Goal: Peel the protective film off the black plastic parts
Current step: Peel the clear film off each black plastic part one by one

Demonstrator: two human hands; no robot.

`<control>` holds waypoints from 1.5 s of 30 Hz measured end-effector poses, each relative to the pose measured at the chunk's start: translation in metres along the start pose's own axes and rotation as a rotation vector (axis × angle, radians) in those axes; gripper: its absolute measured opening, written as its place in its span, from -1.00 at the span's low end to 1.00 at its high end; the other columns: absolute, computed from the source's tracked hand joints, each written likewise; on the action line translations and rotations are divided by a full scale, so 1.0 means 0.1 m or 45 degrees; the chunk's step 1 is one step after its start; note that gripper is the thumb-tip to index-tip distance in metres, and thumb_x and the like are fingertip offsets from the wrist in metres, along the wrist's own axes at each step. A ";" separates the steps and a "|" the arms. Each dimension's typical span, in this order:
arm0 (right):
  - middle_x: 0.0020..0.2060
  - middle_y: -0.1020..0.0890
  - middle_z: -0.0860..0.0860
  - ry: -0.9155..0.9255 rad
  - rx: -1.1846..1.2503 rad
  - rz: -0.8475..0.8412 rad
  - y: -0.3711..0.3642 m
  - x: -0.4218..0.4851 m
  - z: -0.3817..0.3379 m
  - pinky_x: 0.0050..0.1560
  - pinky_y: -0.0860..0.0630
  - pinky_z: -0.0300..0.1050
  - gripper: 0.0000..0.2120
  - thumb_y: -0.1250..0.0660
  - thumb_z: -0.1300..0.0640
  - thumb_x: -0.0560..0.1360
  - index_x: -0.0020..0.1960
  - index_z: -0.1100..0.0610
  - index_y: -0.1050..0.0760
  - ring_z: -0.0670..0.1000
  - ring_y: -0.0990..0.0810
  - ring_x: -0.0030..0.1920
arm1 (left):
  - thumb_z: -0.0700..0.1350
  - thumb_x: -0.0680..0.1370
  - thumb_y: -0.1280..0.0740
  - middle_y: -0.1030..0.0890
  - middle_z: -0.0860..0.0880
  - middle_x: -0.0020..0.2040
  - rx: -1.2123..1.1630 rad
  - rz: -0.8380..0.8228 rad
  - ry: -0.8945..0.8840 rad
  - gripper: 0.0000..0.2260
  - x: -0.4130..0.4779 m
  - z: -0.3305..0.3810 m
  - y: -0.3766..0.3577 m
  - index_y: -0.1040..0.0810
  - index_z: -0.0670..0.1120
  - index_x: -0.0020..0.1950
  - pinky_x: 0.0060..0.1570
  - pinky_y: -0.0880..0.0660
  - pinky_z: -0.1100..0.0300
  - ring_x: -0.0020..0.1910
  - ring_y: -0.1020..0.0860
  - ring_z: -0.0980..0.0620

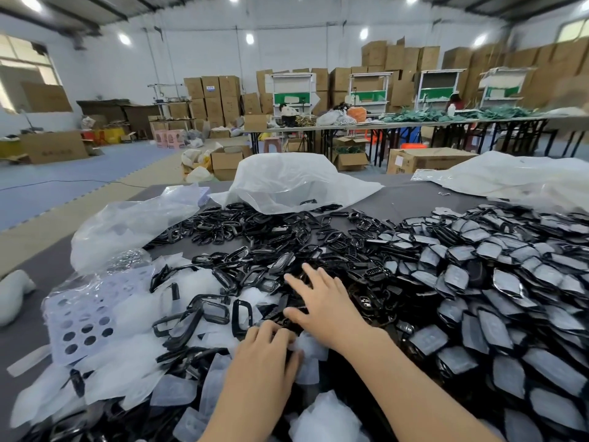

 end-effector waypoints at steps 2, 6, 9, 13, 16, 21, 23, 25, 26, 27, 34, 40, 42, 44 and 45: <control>0.63 -0.02 0.01 0.098 -0.124 -0.063 -0.09 0.07 -0.09 0.55 0.14 0.21 -0.49 -0.13 -0.18 0.65 0.57 -0.16 -0.17 0.15 0.08 0.61 | 0.15 0.65 -0.10 -0.35 0.17 0.24 -0.095 0.014 -0.003 -0.72 0.01 -0.05 -0.01 -0.43 0.13 0.29 0.20 -0.20 0.38 0.19 -0.31 0.16; 0.52 -0.27 0.01 0.176 -0.263 0.003 -0.05 0.09 -0.16 0.52 0.01 0.14 -0.58 -0.12 -0.19 0.64 0.45 -0.09 -0.37 0.12 -0.18 0.51 | 0.07 0.65 -0.16 -0.43 0.13 0.19 -0.236 0.089 -0.015 -0.73 0.00 -0.06 0.05 -0.57 0.01 0.22 0.17 -0.19 0.43 0.16 -0.37 0.16; 0.34 -0.42 -0.01 0.182 -0.282 0.042 0.01 0.02 -0.17 0.46 -0.12 0.07 -0.61 -0.09 -0.21 0.65 0.37 -0.07 -0.42 0.11 -0.37 0.35 | -0.03 0.67 -0.15 -0.44 0.12 0.17 -0.323 0.125 -0.006 -0.74 0.00 -0.04 0.11 -0.60 -0.04 0.17 0.14 -0.24 0.42 0.19 -0.40 0.13; 0.23 -0.50 -0.02 0.144 -0.212 0.217 0.23 -0.03 -0.29 0.39 -0.21 0.01 -0.62 -0.03 -0.18 0.67 0.33 -0.07 -0.46 0.09 -0.43 0.25 | -0.20 0.60 -0.14 -0.36 0.07 0.33 -0.261 -0.012 -0.092 -0.67 0.02 0.02 0.04 -0.49 -0.04 0.34 0.27 -0.24 0.34 0.30 -0.32 0.09; 0.25 -0.49 0.03 0.127 -0.009 0.193 0.29 0.09 -0.57 0.29 -0.31 0.05 -0.61 -0.10 -0.18 0.65 0.35 -0.03 -0.47 0.11 -0.43 0.26 | -0.22 0.57 -0.15 -0.36 -0.01 0.38 -0.110 -0.078 -0.044 -0.62 0.06 0.02 0.01 -0.43 -0.07 0.39 0.22 -0.24 0.35 0.32 -0.33 0.03; 0.23 -0.53 0.13 -0.010 0.247 -0.160 0.03 0.27 -0.82 0.25 -0.45 0.09 -0.66 -0.31 -0.08 0.58 0.28 0.06 -0.55 0.19 -0.51 0.25 | -0.12 0.59 -0.23 -0.38 -0.15 0.46 0.172 -0.135 -0.057 -0.57 0.16 -0.02 -0.06 -0.36 -0.07 0.47 0.32 -0.24 0.20 0.42 -0.34 -0.05; 0.16 -0.58 0.11 -0.014 0.302 -0.139 0.03 0.29 -0.80 0.19 -0.51 0.07 -0.76 -0.35 0.01 0.55 0.16 0.07 -0.59 0.18 -0.55 0.18 | -0.19 0.59 -0.15 -0.41 -0.09 0.40 0.130 -0.137 -0.046 -0.60 0.10 -0.07 -0.12 -0.38 -0.04 0.44 0.23 -0.24 0.22 0.34 -0.37 -0.08; 0.06 -0.63 0.03 -0.026 0.443 -0.053 0.08 0.27 -0.73 0.13 -0.53 -0.01 -0.84 -0.33 0.04 0.55 0.08 0.05 -0.59 0.09 -0.59 0.10 | -0.28 0.56 -0.22 -0.52 -0.05 0.20 -0.110 0.099 -0.049 -0.70 0.05 -0.08 -0.02 -0.55 -0.08 0.26 0.02 -0.28 0.24 0.14 -0.48 -0.08; -0.02 -0.64 -0.03 -0.048 0.608 0.011 0.14 0.24 -0.67 0.08 -0.53 -0.08 -0.87 -0.33 0.04 0.56 0.07 0.03 -0.58 0.03 -0.60 0.04 | -0.30 0.56 -0.25 -0.54 -0.01 0.11 -0.262 0.175 -0.034 -0.74 0.04 -0.07 0.07 -0.59 -0.07 0.18 -0.04 -0.30 0.25 0.06 -0.50 -0.03; -0.09 -0.65 -0.08 -0.076 0.805 0.089 0.21 0.20 -0.60 0.02 -0.53 -0.16 -0.89 -0.33 0.04 0.58 0.06 0.02 -0.58 -0.02 -0.61 -0.02 | -0.29 0.58 -0.26 -0.55 0.06 0.05 -0.411 0.238 -0.012 -0.77 0.02 -0.07 0.13 -0.61 -0.05 0.13 -0.06 -0.34 0.28 0.01 -0.51 0.04; -0.18 -0.68 0.10 -0.408 1.983 0.406 0.60 -0.45 0.18 -0.32 -0.65 -0.11 -0.83 -0.24 0.11 0.67 0.09 0.14 -0.58 0.09 -0.72 -0.26 | -0.12 0.61 -0.31 -0.67 0.24 -0.01 -1.227 0.254 0.360 -0.82 -0.02 -0.13 0.30 -0.65 0.12 0.09 -0.06 -0.37 0.57 0.01 -0.54 0.43; -0.20 -0.64 0.10 -0.608 2.297 0.518 0.29 -0.98 0.62 -0.43 -0.56 -0.24 -0.78 -0.20 0.21 0.67 0.10 0.10 -0.63 -0.03 -0.65 -0.34 | -0.24 0.61 -0.31 -0.60 0.07 -0.31 -1.463 0.142 0.454 -0.74 -0.05 -0.11 0.26 -0.67 0.10 0.10 -0.35 -0.35 0.39 -0.33 -0.43 0.08; -0.20 -0.62 0.06 -0.607 2.252 0.522 0.16 -1.02 0.63 -0.40 -0.55 -0.29 -0.78 -0.23 0.29 0.64 0.09 0.09 -0.63 -0.07 -0.65 -0.35 | -0.27 0.58 -0.34 -0.67 0.14 -0.22 -1.450 0.180 0.420 -0.73 -0.05 -0.07 0.30 -0.66 0.09 0.11 -0.30 -0.41 0.47 -0.33 -0.52 0.17; -0.21 -0.63 0.01 -0.555 2.046 0.523 0.11 -1.03 0.60 -0.32 -0.56 -0.32 -0.73 -0.29 0.32 0.61 0.13 0.02 -0.63 -0.08 -0.65 -0.30 | -0.28 0.57 -0.36 -0.70 0.04 -0.12 -1.489 0.217 0.426 -0.75 -0.05 -0.06 0.31 -0.65 0.05 0.12 -0.16 -0.49 0.45 -0.20 -0.61 0.20; -0.21 -0.65 0.00 -0.514 1.925 0.526 0.11 -1.02 0.58 -0.27 -0.56 -0.31 -0.73 -0.34 0.29 0.59 0.16 -0.02 -0.62 -0.08 -0.65 -0.28 | -0.28 0.57 -0.37 -0.69 -0.02 -0.13 -1.516 0.228 0.435 -0.77 -0.05 -0.06 0.31 -0.65 0.03 0.11 -0.15 -0.51 0.43 -0.19 -0.62 0.17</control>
Point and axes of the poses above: each hand's wrist, its own x-axis towards the middle knuckle, its own y-axis out of the back of the hand, z = x × y, the point moved 7 cm from there along x, towards the middle knuckle
